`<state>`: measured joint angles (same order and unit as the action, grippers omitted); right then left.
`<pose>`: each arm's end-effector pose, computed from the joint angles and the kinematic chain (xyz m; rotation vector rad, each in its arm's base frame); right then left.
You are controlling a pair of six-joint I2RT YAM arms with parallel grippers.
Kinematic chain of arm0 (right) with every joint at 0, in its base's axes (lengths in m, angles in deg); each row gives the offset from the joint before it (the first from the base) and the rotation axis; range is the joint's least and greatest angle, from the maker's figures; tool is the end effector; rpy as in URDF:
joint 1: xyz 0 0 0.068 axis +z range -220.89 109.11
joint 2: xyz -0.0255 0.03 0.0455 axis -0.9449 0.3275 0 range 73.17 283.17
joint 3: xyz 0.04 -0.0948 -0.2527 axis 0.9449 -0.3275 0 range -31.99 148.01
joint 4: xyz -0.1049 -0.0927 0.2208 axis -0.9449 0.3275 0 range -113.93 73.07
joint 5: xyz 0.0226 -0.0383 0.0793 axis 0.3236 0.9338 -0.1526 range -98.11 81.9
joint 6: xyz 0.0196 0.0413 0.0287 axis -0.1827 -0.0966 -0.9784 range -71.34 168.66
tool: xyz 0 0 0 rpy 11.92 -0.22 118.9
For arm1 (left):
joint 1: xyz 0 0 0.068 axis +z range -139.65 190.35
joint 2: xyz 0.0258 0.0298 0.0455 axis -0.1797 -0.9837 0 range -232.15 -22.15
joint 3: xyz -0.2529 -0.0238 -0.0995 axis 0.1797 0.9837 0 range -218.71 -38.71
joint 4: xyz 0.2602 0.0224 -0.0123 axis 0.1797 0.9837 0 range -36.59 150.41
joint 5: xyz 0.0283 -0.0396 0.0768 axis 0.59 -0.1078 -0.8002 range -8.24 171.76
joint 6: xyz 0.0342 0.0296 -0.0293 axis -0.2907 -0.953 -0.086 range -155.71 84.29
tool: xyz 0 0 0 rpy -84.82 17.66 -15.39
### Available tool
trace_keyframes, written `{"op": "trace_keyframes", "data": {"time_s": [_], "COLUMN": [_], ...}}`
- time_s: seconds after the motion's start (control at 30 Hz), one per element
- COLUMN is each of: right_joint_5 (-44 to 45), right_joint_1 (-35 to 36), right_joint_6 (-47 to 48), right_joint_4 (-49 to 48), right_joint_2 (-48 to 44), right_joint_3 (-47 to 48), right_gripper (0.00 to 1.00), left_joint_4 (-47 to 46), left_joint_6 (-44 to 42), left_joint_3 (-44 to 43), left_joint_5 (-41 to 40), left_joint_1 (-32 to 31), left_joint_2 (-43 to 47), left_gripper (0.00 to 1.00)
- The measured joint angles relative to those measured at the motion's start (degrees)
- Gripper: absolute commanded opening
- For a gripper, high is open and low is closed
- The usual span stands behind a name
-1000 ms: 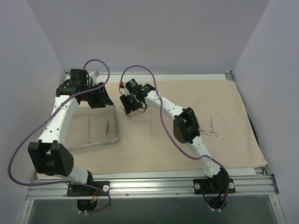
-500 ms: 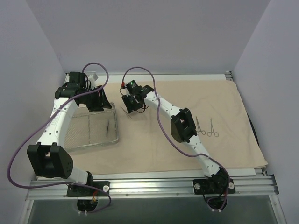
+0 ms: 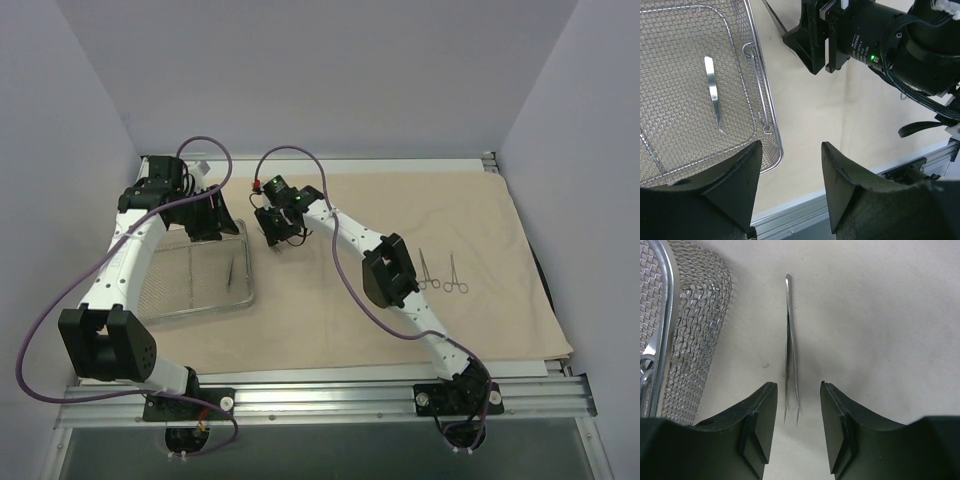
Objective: Open and lay out the surgical kit
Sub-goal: Pick up the medical item from the surgical kit.
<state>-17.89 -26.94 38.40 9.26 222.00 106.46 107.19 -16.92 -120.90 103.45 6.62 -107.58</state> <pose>0.4111 0.4046 0.1898 -0.7842 2.2849 0.6557 0.3039 -0.0330 0.3329 -0.1928 2.5767 -0.6339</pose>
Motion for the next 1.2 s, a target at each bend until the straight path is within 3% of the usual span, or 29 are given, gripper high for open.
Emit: {"op": "trace_keyframes", "data": {"time_s": [0.4, 0.77, 0.83, 1.1, 1.2], "right_joint_5": [0.26, 1.51, 1.84, 2.73, 2.75], "right_joint_1": [0.83, 0.96, 1.09, 1.22, 1.2], "right_joint_6": [-0.15, -0.15, -0.07, 0.22, 0.26], "right_joint_4": [-0.04, -0.44, -0.44, -0.42, -0.42], "right_joint_2": [1.14, 1.97, 1.97, 2.03, 2.03], "right_joint_3": [0.33, 0.76, 0.76, 0.76, 0.81], "right_gripper": [0.39, 0.31, 0.23, 0.14, 0.06], "left_joint_4": [0.07, 0.11, 0.07, 0.09, 0.09], "left_joint_6": [-1.11, -1.51, -1.51, -1.49, -1.49], "left_joint_3": [0.22, 1.18, 1.18, 1.38, 1.4], "left_joint_5": [0.81, 1.51, 1.64, 2.21, 2.27], "left_joint_1": [1.77, 3.04, 3.04, 3.08, 3.08], "left_joint_2": [0.0, 0.02, 0.02, 0.02, 0.02], "left_gripper": [0.6, 0.61, 0.61, 0.61, 0.63]}}
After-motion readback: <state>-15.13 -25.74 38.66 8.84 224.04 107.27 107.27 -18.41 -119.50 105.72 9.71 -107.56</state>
